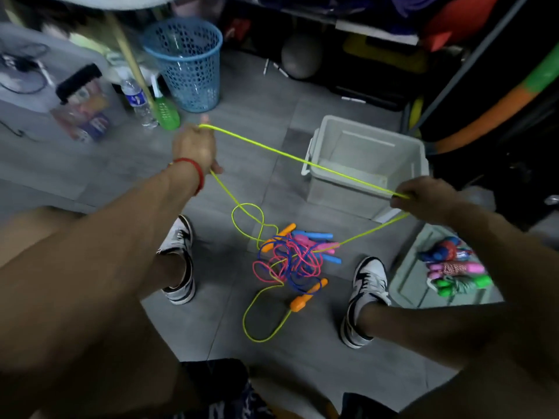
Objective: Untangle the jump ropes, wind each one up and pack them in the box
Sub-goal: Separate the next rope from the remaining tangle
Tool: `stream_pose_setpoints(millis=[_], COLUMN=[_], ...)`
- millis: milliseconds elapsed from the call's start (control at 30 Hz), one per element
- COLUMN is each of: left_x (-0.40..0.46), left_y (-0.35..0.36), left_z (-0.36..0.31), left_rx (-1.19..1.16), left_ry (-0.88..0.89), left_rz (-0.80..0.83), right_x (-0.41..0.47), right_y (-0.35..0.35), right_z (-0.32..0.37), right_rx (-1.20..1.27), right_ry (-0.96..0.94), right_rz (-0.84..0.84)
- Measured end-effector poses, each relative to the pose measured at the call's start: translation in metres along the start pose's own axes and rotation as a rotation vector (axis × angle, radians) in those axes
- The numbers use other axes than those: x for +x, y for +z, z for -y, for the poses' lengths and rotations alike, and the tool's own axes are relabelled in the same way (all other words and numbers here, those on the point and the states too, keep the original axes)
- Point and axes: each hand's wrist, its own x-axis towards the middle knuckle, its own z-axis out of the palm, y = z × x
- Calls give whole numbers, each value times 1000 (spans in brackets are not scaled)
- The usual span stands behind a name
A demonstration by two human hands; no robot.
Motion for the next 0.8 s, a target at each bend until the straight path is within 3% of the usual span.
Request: stream_pose_setpoints(millis=[100, 167, 267, 400, 467, 567, 600, 633, 667, 733, 800], left_x=[25, 44, 22, -3, -13, -56, -66, -68, -66, -44, -19], left_y=[-24, -40, -48, -39, -25, -5, -3, -3, -5, -18, -36], left_z=[-3, 2, -1, -3, -13, -39, -44, -44, -42, -39, -44], left_rx=[-24, 262, 913, 1190, 1050, 355, 252, 296, 358, 432, 288], left_ry=[-72, -100, -6, 109, 217, 259, 264, 302, 364, 443, 344], left_rz=[-150, -145, 101, 281, 341, 730, 826, 851, 807, 540, 307], right_x=[-9, -15, -19, -19, -18, -2, 3, 8, 14, 22, 25], right_y=[13, 0, -33, -76, -85, -76, -71, -65, -58, -42, -13], right_z=[3, 18, 48, 117, 148, 189, 198, 203, 204, 194, 167], right_rx=[115, 298, 397, 203, 117, -15, -45, -58, -57, -16, 49], right_ry=[68, 29, -232, -428, -532, -553, -516, -484, -458, -446, -363], right_rz=[-88, -159, -313, -334, -337, -349, -366, -373, -357, -259, -25])
